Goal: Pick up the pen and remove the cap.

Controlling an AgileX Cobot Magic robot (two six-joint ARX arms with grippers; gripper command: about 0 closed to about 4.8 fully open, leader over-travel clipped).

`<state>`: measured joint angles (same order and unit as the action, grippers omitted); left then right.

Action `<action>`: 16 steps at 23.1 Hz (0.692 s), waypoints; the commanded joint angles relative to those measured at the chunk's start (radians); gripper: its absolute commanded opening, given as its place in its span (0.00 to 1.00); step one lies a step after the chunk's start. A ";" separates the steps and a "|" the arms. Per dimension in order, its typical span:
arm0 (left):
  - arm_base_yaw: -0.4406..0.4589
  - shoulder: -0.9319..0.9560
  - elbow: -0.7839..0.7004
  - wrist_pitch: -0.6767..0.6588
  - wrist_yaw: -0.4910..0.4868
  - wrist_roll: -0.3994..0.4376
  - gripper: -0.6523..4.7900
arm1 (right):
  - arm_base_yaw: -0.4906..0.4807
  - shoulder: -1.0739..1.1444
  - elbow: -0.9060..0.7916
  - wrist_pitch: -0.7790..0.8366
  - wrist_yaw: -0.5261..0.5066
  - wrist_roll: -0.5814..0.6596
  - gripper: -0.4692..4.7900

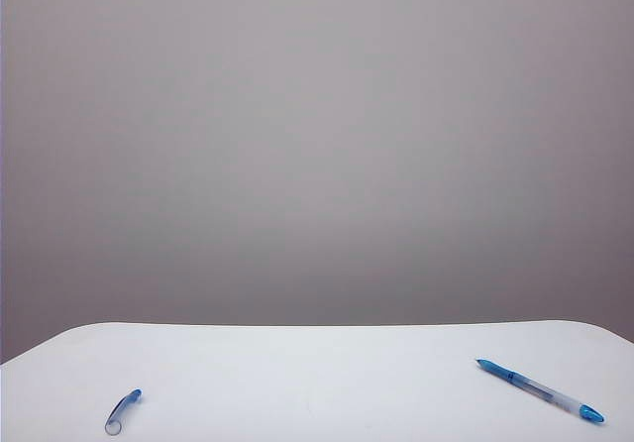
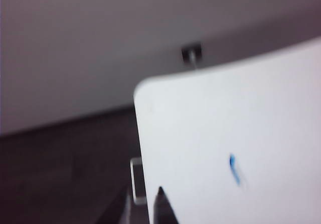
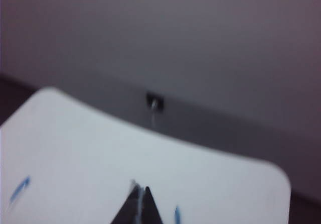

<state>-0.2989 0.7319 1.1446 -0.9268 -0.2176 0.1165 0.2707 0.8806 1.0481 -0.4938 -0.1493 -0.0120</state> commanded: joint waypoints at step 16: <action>0.000 -0.718 -0.828 0.745 0.062 -0.232 0.21 | -0.005 -0.734 -0.887 0.692 0.106 0.147 0.09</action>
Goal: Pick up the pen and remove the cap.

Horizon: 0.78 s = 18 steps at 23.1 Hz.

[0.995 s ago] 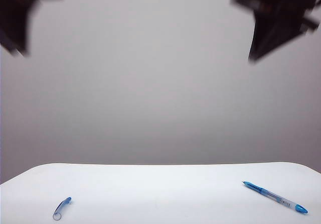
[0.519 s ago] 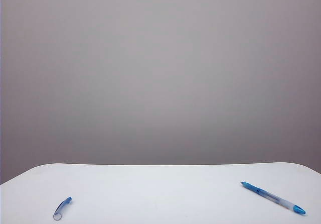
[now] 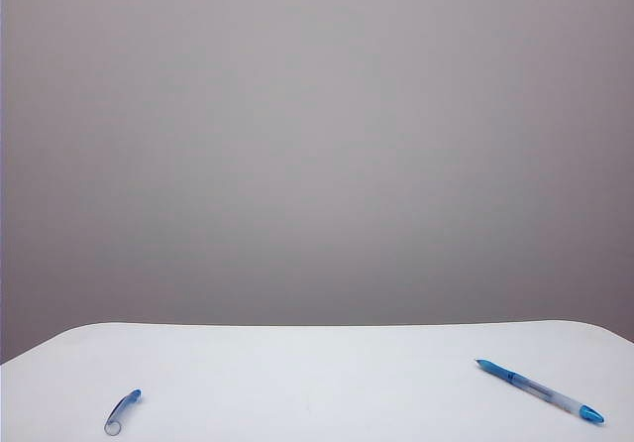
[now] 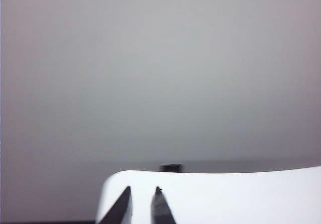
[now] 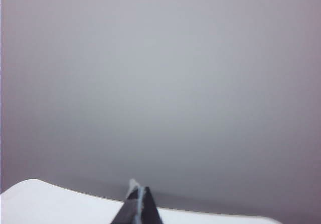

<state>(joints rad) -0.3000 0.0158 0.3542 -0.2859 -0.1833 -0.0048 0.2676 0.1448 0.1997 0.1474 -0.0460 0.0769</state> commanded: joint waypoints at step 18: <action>0.003 -0.005 -0.340 0.277 0.106 -0.056 0.11 | -0.203 0.004 -0.198 0.067 -0.133 0.055 0.09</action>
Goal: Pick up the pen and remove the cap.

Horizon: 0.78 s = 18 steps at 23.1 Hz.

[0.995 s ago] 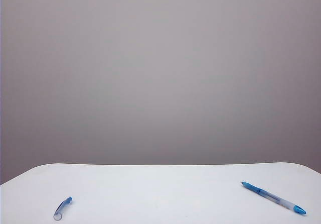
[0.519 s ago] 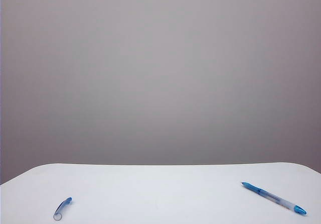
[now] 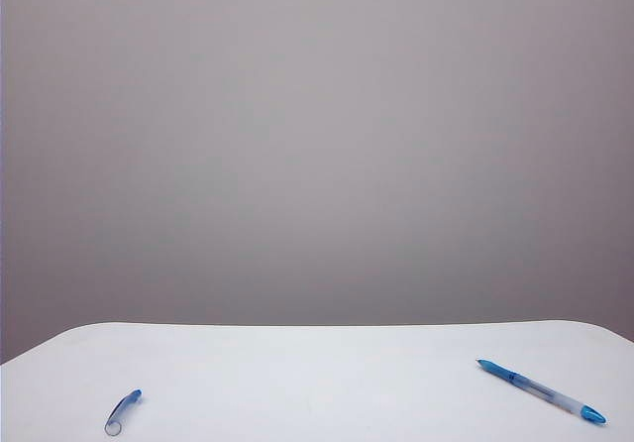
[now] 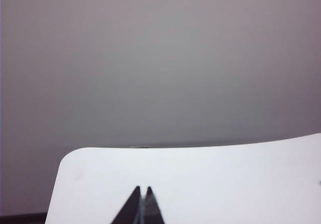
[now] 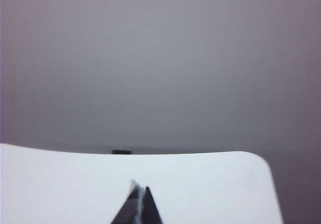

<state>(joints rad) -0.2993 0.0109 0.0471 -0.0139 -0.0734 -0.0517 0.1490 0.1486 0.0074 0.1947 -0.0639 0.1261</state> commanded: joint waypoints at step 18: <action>0.002 0.001 -0.042 -0.101 -0.109 0.042 0.11 | -0.092 -0.001 -0.007 -0.159 0.012 -0.030 0.09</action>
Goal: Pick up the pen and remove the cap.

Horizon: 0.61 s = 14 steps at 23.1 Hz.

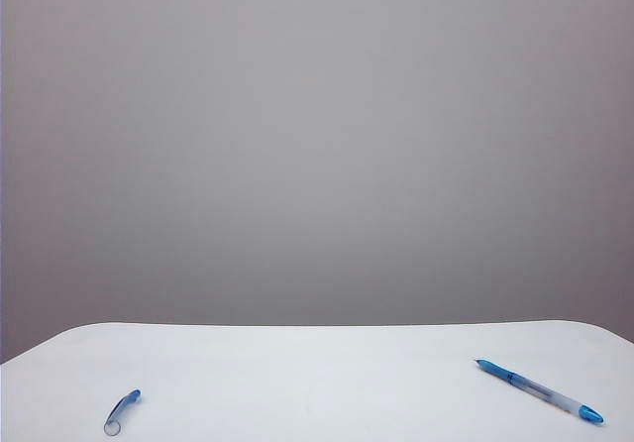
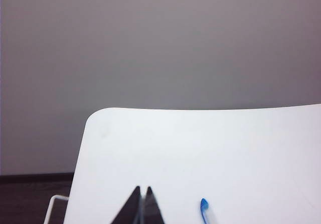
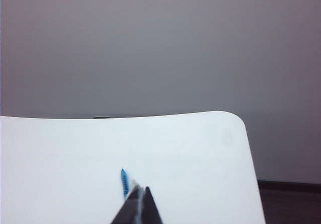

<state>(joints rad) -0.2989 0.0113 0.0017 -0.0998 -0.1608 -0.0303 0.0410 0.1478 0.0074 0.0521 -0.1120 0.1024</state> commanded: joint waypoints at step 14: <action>0.000 0.000 0.004 -0.071 0.005 0.040 0.11 | 0.025 0.001 -0.006 -0.217 0.069 0.000 0.09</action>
<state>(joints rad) -0.2993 0.0093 0.0040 -0.1608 -0.1593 0.0105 0.0647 0.1490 0.0074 -0.1509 -0.0475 0.1001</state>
